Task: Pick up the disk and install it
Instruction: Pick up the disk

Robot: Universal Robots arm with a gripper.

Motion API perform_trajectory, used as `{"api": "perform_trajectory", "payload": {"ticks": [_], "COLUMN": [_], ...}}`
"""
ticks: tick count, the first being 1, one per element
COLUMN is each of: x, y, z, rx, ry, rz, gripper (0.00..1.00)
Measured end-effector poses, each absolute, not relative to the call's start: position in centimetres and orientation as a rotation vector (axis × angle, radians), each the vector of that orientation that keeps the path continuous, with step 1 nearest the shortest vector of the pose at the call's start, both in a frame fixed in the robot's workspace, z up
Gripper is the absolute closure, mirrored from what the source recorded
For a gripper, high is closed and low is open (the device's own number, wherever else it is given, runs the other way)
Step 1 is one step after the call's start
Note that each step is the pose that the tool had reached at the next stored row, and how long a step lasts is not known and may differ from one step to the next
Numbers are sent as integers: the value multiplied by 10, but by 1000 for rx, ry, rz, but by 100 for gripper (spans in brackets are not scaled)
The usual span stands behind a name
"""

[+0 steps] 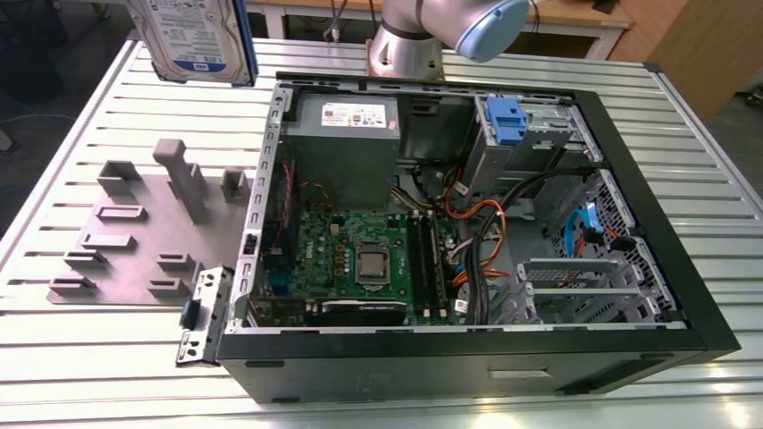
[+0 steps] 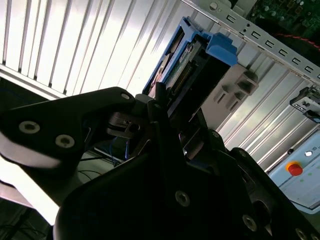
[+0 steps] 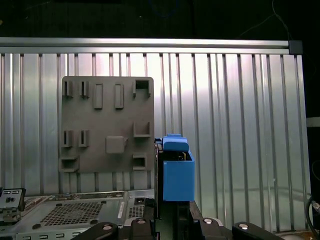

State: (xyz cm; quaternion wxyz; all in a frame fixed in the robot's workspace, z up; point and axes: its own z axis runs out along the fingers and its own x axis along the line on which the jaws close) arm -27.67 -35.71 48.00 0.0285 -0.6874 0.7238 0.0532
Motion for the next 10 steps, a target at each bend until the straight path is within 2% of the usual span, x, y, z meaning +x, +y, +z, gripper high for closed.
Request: {"api": "perform_trajectory", "payload": {"ticks": [10], "x": [-267], "y": [-357], "z": [480], "rx": [-2121], "ry": [2233], "rz": [164], "gripper": [65]}}
